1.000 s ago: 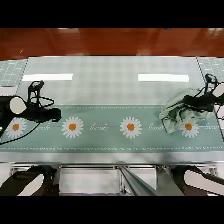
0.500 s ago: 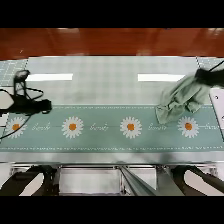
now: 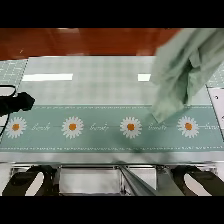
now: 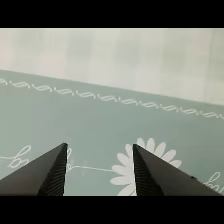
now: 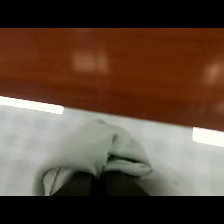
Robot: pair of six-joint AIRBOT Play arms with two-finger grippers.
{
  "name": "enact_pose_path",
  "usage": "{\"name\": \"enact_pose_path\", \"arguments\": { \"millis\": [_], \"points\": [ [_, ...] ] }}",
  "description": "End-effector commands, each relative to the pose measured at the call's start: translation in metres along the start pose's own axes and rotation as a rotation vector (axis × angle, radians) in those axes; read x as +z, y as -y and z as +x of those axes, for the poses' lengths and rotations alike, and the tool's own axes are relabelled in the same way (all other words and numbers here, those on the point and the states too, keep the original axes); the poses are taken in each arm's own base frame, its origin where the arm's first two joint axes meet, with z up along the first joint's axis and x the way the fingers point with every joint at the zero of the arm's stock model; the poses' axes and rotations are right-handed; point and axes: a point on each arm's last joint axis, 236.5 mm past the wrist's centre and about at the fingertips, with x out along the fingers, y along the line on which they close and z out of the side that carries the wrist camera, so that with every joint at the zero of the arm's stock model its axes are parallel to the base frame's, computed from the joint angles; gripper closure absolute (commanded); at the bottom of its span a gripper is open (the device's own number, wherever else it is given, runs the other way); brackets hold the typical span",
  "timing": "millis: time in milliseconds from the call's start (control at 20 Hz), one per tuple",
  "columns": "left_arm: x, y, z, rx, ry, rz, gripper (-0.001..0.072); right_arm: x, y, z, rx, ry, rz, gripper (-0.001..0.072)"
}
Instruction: Fold the shirts.
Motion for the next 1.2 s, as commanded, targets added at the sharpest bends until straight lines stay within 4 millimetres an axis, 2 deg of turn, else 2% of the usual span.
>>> {"name": "enact_pose_path", "arguments": {
  "millis": [0,150,300,400,500,600,650,700,750,800,850,950,1050,1150],
  "points": [
    [0.001,0.003,-0.017,-0.017,0.044,-0.004,0.0203,0.023,-0.075,-0.019,0.15,0.066,-0.083,0.0681],
    [-0.007,0.026,-0.013,-0.117,0.019,-0.005,0.0203,-0.025,-0.156,0.02,0.342,-0.103,-0.158,0.0681],
    [-0.018,0.036,-0.006,-0.161,-0.013,-0.027,0.0204,-0.091,-0.238,0.086,0.47,-0.279,-0.217,0.0681],
    [-0.02,0.036,-0.004,-0.16,-0.019,-0.024,0.0203,-0.154,-0.271,0.134,0.491,-0.435,-0.231,0.0681],
    [-0.02,0.036,-0.004,-0.16,-0.019,-0.02,0.0203,-0.221,-0.295,0.176,0.508,-0.596,-0.204,0.068],
    [-0.024,0.036,-0.002,-0.16,-0.029,-0.022,0.0203,-0.28,-0.316,0.206,0.558,-0.732,-0.122,0.0681],
    [-0.028,0.036,0.002,-0.162,-0.042,-0.025,0.0204,-0.302,-0.326,0.216,0.583,-0.781,-0.074,0.068],
    [-0.033,0.037,0.005,-0.168,-0.057,-0.03,0.0203,-0.318,-0.337,0.223,0.609,-0.819,-0.017,0.0569],
    [-0.04,0.04,0.009,-0.182,-0.075,-0.04,0.0204,-0.328,-0.346,0.225,0.638,-0.845,0.025,0.035],
    [-0.046,0.043,0.014,-0.198,-0.095,-0.053,0.0203,-0.33,-0.348,0.225,0.657,-0.857,0.045,0.0297],
    [-0.05,0.046,0.019,-0.211,-0.095,-0.064,0.0203,-0.324,-0.341,0.226,0.659,-0.855,0.058,0.0297],
    [-0.061,0.053,0.031,-0.235,-0.112,-0.059,0.0203,-0.286,-0.305,0.227,0.634,-0.817,0.09,0.0297],
    [-0.07,0.044,0.037,-0.203,-0.155,-0.019,0.0203,-0.24,-0.237,0.216,0.563,-0.779,0.086,0.0297],
    [-0.067,0.017,0.035,-0.129,-0.183,-0.065,0.0203,-0.211,-0.135,0.197,0.346,-0.774,0.035,0.0296]
  ]
}}
